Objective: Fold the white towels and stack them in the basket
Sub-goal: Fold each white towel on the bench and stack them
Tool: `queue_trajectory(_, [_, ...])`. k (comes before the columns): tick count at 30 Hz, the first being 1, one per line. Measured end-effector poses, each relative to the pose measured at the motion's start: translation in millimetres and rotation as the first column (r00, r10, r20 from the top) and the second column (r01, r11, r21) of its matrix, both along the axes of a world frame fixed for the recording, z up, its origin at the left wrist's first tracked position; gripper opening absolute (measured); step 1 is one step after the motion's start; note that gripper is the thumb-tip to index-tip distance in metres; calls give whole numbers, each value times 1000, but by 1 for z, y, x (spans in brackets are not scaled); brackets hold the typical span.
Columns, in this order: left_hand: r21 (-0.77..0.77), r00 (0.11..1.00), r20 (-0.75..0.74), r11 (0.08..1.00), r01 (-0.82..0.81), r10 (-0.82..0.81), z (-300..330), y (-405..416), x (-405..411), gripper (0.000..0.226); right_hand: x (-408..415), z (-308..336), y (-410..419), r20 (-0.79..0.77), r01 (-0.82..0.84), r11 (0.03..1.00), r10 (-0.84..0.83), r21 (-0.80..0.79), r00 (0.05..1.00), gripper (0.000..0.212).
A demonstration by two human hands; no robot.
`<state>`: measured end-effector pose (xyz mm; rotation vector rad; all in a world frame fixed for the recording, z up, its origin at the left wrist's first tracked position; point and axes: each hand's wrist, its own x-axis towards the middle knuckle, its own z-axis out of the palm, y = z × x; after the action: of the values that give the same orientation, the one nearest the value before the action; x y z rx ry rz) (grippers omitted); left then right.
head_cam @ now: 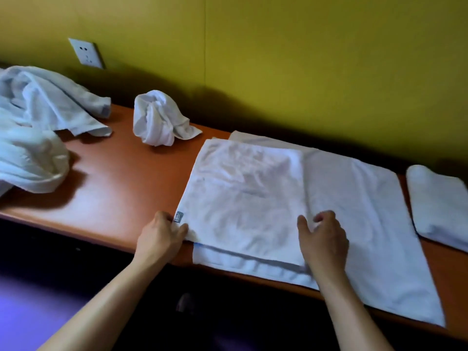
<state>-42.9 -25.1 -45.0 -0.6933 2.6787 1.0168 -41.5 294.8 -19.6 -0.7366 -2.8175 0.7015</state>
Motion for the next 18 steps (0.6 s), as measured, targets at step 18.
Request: queue_trajectory(18, [601,920,-168,777,-188,353,61,25,68,42,105,16,12,-175,-24,780,-111,-626,978,16])
